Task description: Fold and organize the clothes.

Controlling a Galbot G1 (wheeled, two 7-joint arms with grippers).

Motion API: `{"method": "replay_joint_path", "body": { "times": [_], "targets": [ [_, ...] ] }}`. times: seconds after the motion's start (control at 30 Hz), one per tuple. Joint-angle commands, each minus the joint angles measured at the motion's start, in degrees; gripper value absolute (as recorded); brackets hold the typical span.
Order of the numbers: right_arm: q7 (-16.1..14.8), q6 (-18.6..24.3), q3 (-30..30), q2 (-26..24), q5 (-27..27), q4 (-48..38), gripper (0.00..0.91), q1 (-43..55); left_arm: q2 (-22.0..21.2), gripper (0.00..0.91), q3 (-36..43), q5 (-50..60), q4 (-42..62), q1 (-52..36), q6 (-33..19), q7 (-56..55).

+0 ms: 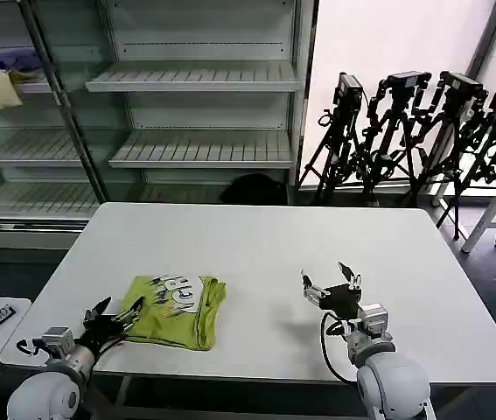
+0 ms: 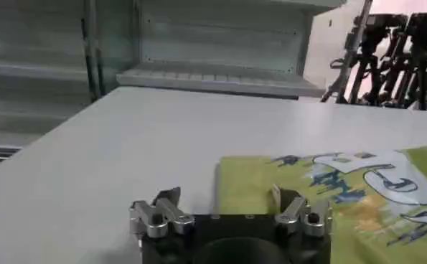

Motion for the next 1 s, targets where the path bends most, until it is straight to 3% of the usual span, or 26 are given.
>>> {"method": "replay_joint_path", "body": {
  "times": [0.03, 0.27, 0.67, 1.0],
  "targets": [
    [0.0, 0.1, 0.0, 0.0, -0.1, 0.0, 0.907, 0.1, -0.1, 0.020, 0.3, -0.9, 0.1, -0.1, 1.0, 0.5],
    [0.2, 0.2, 0.2, -0.1, -0.2, 0.1, 0.907, 0.0, -0.8, 0.010, 0.8, -2.8, 0.2, 0.0, 1.2, 0.9],
    [0.1, 1.8, 0.6, -0.4, 0.1, 0.5, 0.907, -0.5, -0.4, 0.000, -0.8, -1.7, 0.7, -0.3, -3.5, 1.9],
    [0.3, 4.2, 4.0, -2.2, -0.1, -0.9, 0.907, -1.9, 6.8, 0.000, -7.4, 5.2, 2.1, -2.6, -6.8, 6.8]
  ]
}}
